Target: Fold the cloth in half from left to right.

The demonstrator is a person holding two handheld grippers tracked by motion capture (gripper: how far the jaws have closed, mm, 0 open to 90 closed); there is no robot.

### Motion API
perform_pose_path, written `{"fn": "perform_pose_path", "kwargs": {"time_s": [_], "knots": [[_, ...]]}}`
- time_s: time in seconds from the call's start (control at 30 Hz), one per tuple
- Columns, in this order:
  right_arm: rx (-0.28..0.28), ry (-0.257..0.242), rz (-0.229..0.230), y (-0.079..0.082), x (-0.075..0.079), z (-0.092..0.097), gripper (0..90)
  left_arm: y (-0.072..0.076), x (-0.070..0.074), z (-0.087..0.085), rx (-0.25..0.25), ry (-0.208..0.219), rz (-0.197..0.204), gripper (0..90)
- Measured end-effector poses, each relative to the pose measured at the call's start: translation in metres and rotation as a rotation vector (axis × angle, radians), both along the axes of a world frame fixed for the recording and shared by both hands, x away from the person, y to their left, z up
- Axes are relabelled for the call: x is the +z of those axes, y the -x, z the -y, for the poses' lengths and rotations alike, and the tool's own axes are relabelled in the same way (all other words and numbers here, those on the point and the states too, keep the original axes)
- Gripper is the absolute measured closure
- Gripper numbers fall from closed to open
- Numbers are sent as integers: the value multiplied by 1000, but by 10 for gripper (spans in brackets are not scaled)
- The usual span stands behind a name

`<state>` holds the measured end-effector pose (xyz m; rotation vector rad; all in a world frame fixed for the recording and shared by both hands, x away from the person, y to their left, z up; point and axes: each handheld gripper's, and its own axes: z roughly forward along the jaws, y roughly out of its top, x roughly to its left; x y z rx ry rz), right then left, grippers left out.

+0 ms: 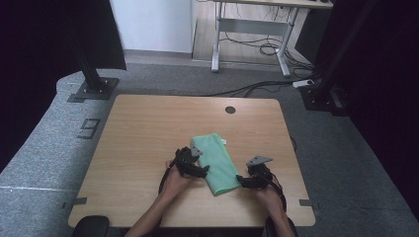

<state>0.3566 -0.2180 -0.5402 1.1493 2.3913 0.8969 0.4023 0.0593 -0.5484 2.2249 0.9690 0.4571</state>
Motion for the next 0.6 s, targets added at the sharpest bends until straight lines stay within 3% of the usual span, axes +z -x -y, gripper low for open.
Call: {"fn": "perform_pose_path", "kwargs": {"time_s": [0.23,0.6], "knots": [[21,7,6,3,0,-11,365,-3,2,-7,-4,-33,11,50],[102,-20,2,7,-1,-42,365,-11,2,-36,45,-7,-25,50]]}}
